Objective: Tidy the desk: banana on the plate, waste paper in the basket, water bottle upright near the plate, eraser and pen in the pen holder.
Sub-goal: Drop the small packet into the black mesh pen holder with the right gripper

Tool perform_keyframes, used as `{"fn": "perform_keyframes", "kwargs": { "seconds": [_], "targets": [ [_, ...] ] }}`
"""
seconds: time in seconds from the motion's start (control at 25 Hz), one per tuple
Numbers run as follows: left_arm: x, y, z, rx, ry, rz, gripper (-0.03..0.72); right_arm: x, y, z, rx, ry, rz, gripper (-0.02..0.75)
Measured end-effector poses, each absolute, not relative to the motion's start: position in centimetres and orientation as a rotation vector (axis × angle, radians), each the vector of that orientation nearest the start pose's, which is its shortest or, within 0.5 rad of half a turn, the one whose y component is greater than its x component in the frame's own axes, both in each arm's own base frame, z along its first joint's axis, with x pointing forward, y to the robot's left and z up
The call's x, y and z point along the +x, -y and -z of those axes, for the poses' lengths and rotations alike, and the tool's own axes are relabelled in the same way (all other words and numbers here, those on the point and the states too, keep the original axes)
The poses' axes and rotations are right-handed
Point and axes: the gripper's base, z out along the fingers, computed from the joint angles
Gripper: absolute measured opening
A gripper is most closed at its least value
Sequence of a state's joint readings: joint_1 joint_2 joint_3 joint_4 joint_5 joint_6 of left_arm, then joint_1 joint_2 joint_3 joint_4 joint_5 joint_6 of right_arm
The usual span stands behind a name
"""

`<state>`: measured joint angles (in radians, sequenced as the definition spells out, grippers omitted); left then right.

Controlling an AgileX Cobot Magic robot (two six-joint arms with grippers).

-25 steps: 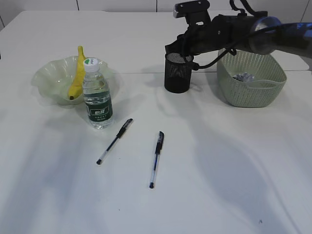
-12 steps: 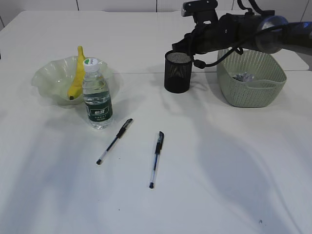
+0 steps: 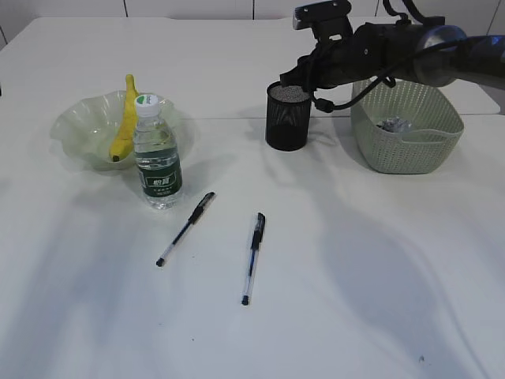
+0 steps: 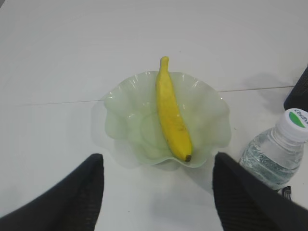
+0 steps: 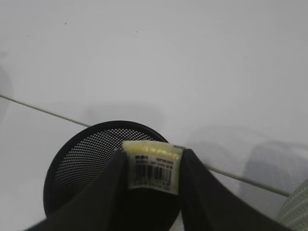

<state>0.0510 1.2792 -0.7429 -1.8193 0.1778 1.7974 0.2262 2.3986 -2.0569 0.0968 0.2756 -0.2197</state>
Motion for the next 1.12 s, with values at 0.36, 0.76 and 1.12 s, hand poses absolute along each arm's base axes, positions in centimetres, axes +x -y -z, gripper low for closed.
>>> {"fn": "perform_keyframes", "kwargs": {
  "seconds": [0.36, 0.76, 1.12],
  "targets": [
    [27.41, 0.17, -28.02, 0.037, -1.972, 0.154, 0.496, 54.60, -12.80, -19.78, -0.389, -2.064, -0.083, 0.276],
    [27.41, 0.17, -28.02, 0.037, -1.972, 0.154, 0.496, 54.54, -12.88, -19.71, -0.362, -2.079, -0.114, 0.285],
    [27.41, 0.17, -28.02, 0.037, -1.972, 0.154, 0.496, 54.44, -13.01, -19.61, -0.325, -2.100, -0.158, 0.321]
  ]
}}
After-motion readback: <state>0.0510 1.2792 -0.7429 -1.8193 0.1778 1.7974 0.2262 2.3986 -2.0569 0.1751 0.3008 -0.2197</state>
